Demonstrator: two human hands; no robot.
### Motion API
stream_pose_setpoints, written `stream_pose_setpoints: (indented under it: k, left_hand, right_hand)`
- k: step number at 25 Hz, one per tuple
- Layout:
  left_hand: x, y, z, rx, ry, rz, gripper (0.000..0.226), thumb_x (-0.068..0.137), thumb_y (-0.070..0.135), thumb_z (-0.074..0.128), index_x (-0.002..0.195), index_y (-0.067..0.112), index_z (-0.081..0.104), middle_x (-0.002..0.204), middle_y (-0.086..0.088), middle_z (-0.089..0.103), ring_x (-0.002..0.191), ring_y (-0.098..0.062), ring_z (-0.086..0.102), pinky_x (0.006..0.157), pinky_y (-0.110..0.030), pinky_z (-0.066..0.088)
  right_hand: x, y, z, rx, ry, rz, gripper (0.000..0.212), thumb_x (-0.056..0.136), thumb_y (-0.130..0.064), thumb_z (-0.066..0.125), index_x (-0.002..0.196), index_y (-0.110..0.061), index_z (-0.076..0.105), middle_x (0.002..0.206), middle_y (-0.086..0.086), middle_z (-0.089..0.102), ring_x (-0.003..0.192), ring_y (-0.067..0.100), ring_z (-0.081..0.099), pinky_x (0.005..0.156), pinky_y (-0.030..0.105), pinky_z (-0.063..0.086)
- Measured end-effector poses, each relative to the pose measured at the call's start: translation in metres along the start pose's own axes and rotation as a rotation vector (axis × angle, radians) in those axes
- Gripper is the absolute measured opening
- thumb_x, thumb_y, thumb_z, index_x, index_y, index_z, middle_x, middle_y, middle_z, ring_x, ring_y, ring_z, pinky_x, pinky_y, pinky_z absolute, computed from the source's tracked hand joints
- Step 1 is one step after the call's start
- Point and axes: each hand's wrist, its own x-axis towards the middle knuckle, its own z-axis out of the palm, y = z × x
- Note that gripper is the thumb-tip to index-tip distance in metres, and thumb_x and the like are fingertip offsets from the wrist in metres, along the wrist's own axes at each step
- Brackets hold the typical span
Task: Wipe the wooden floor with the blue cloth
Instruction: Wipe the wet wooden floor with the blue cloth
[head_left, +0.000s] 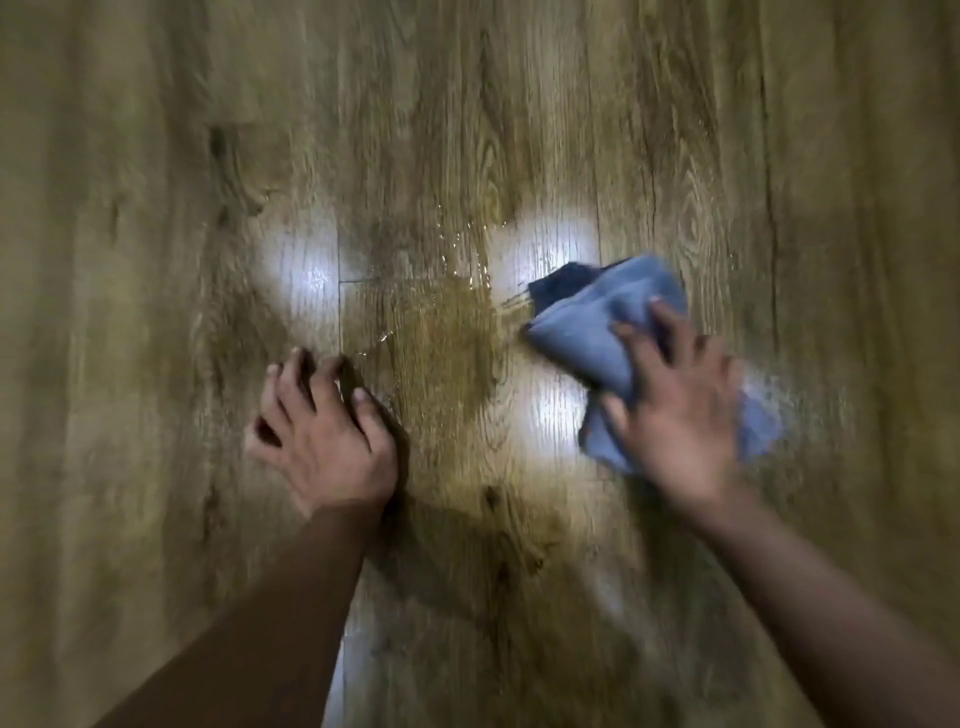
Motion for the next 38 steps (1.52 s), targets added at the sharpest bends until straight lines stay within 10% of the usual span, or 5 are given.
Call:
stream_pose_setpoints:
  k: [6,13,18,27,38]
  left_hand:
    - [0.001,-0.001,-0.002,-0.011,-0.023,-0.012,0.042,0.090,0.036,0.044,0.124,0.018,0.060,0.152,-0.007,0.045,0.146,-0.031,0.031,0.110,-0.056,0.017]
    - [0.014,-0.019,-0.032,-0.228,-0.132,-0.001,0.049,0.080,0.028,0.042,0.121,0.016,0.065,0.145,-0.005,0.052,0.135,-0.030,0.039,0.104,-0.047,0.024]
    - [0.032,-0.087,-0.042,0.016,-0.002,-0.098,0.043,0.088,0.035,0.044,0.125,0.016,0.057,0.145,-0.009,0.045,0.131,-0.037,0.042,0.106,-0.057,0.027]
    - [0.034,-0.098,-0.023,0.058,0.054,-0.066,0.038,0.085,0.036,0.048,0.117,0.019,0.060,0.144,-0.006,0.047,0.133,-0.032,0.039,0.103,-0.055,0.026]
    - [0.033,-0.097,-0.024,0.022,0.080,-0.042,0.037,0.086,0.032,0.050,0.121,0.022,0.058,0.142,-0.008,0.048,0.131,-0.031,0.038,0.101,-0.052,0.023]
  right_hand:
    - [0.014,0.010,0.001,0.011,0.066,0.516,0.061,0.072,-0.037,0.072,0.127,-0.019,0.051,0.145,0.015,0.040,0.107,0.044,0.047,0.091,0.056,0.039]
    - [-0.126,-0.150,0.001,0.107,-0.088,-0.253,0.073,0.062,-0.049,0.079,0.130,-0.030,0.058,0.151,0.009,0.043,0.093,0.034,0.051,0.080,0.046,0.040]
    - [-0.092,-0.111,0.007,0.072,-0.075,-0.637,0.080,0.055,-0.056,0.083,0.128,-0.031,0.060,0.148,0.006,0.046,0.096,0.033,0.044,0.080,0.049,0.045]
    - [0.132,-0.095,0.007,0.022,0.077,0.276,0.056,0.075,-0.045,0.064,0.125,-0.023,0.051,0.146,0.010,0.039,0.118,0.045,0.044,0.098,0.057,0.036]
    - [-0.055,-0.165,0.005,0.057,-0.087,-0.567,0.074,0.064,-0.052,0.078,0.131,-0.028,0.059,0.144,0.010,0.047,0.092,0.034,0.047,0.082,0.046,0.038]
